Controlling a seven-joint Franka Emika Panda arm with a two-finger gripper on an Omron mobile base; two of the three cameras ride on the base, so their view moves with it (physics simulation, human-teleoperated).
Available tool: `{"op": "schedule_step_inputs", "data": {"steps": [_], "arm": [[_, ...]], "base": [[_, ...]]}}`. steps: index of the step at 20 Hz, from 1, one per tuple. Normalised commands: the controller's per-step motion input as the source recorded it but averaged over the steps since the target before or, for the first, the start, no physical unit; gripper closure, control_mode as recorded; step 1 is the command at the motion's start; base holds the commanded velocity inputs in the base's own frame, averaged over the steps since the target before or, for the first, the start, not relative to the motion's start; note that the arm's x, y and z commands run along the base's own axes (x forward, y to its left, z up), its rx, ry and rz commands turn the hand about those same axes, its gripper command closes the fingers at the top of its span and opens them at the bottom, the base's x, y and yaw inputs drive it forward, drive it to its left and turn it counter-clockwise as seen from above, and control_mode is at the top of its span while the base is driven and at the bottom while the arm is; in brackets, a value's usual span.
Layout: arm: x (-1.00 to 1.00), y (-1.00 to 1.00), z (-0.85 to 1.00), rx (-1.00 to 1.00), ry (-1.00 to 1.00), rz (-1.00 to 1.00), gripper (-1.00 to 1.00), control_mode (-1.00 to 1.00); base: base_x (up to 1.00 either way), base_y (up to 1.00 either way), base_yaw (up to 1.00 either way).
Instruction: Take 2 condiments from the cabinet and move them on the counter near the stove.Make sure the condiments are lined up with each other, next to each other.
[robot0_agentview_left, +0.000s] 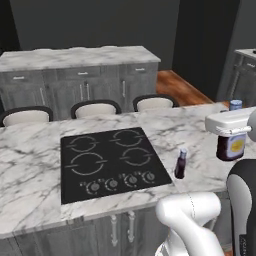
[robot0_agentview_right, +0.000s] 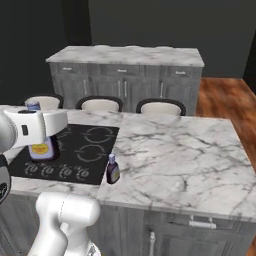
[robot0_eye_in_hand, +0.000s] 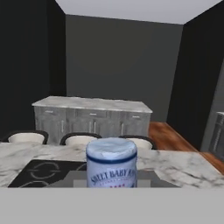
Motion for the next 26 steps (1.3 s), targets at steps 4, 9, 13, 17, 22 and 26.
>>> {"op": "schedule_step_inputs", "data": {"steps": [4, 9, 13, 17, 22, 26], "arm": [[0.00, 0.00, 0.00, 0.00, 0.00, 0.00, 1.00, 1.00], [0.00, 0.00, 0.00, 0.00, 0.00, 0.00, 1.00, 1.00], [0.00, 0.00, 0.00, 0.00, 0.00, 0.00, 1.00, 1.00], [0.00, 0.00, 0.00, 0.00, 0.00, 0.00, 1.00, 1.00], [0.00, 0.00, 0.00, 0.00, 0.00, 0.00, 1.00, 1.00], [0.00, -0.02, -0.18, 0.00, 0.00, 0.15, 1.00, -1.00]], "base": [[0.36, 0.28, -0.11], [0.13, 0.10, 0.00], [0.03, 0.00, 0.00], [0.00, 0.00, 0.00], [0.00, 0.00, 0.01], [0.01, 0.00, 0.04]]}}
